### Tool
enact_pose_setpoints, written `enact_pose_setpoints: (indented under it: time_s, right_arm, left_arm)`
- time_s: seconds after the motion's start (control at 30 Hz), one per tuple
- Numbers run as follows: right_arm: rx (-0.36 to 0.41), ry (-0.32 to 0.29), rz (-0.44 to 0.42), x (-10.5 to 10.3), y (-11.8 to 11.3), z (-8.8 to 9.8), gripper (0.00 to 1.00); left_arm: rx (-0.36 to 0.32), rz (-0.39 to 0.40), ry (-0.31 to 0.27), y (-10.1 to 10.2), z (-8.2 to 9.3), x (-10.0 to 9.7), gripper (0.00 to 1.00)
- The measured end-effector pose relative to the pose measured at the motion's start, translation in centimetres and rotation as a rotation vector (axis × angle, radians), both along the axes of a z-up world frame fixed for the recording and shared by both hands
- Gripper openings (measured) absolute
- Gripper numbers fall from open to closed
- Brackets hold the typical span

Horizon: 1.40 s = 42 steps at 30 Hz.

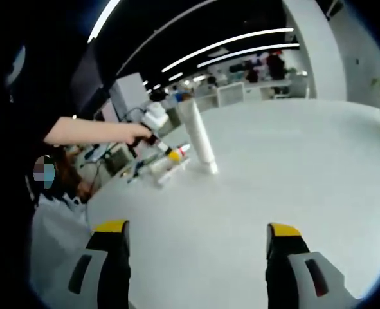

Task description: Arrange the skincare products in the storage area until every visible bottle or jar stands upright without overlapping.

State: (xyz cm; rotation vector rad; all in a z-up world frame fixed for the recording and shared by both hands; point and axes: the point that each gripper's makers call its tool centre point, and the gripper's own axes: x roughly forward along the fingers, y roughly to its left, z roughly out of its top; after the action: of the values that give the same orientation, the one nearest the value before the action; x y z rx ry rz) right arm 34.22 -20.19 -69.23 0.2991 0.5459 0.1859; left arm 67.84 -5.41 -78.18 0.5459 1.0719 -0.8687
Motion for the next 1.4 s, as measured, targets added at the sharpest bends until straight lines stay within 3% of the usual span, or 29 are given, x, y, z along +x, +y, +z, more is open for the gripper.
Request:
enact_pose_setpoints:
  time_s: [0.3,0.6,0.97,1.07,1.4]
  right_arm:
    - [-0.008,-0.004,-0.006,0.2,-0.1,0.2,0.89]
    - [0.002,-0.024,0.005,1.0,0.7,0.9,0.89]
    - [-0.002,-0.047,0.025,1.7,1.1,2.0,0.89]
    - [-0.008,-0.043,0.031,1.7,1.1,2.0,0.89]
    - [-0.006,-0.051,0.028,1.8,1.2,2.9,0.88]
  left_arm:
    - [-0.020,0.004,-0.004,0.1,0.4,-0.3,0.29]
    - [-0.098,0.010,-0.031,0.1,2.1,-0.8,0.28]
    - [-0.248,0.007,-0.148,0.8,4.6,-1.4,0.28]
    - [-0.260,0.005,-0.189,1.5,4.8,-1.9,0.28]
    - [-0.340,0.040,-0.245,2.7,6.2,-1.9,0.28]
